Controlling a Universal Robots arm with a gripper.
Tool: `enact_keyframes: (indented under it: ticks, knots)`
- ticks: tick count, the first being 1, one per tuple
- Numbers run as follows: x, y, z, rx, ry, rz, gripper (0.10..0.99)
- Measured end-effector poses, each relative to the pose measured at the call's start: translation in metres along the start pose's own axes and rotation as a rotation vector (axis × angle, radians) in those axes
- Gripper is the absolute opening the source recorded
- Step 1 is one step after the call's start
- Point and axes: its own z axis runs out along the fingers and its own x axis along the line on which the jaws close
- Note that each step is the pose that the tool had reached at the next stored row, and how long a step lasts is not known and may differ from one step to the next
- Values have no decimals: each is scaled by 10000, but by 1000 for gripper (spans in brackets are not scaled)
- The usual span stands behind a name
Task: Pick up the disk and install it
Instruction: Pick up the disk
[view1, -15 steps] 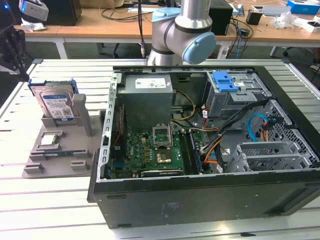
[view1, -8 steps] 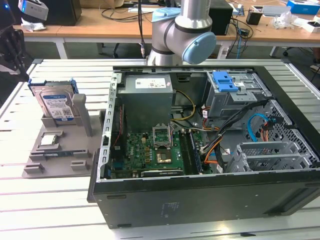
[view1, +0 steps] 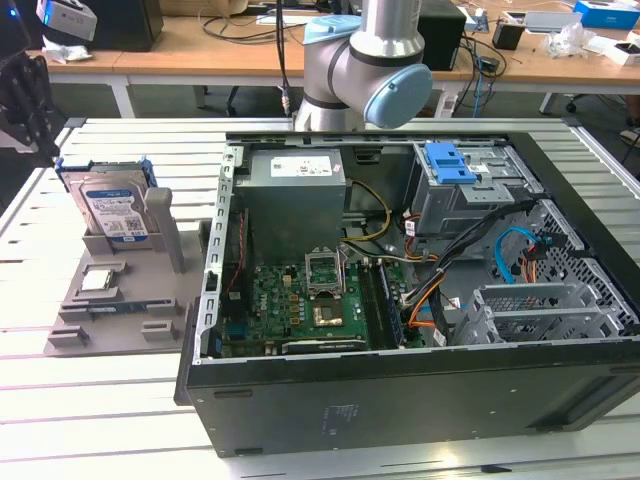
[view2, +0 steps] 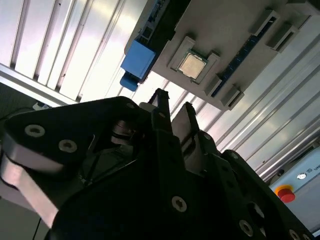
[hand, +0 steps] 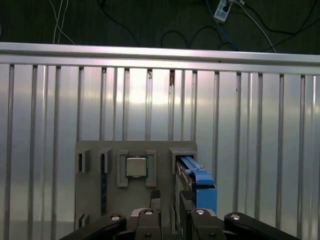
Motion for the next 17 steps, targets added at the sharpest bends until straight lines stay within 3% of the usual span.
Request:
enact_keyframes:
  ticks: [4,6,7,17]
  knots:
    - [0,0,0,0,0,-7,478]
    - [0,0,0,0,0,-10,478]
    - [0,0,0,-1,0,-12,541]
    - [-1,0,2,2,-1,-27,541]
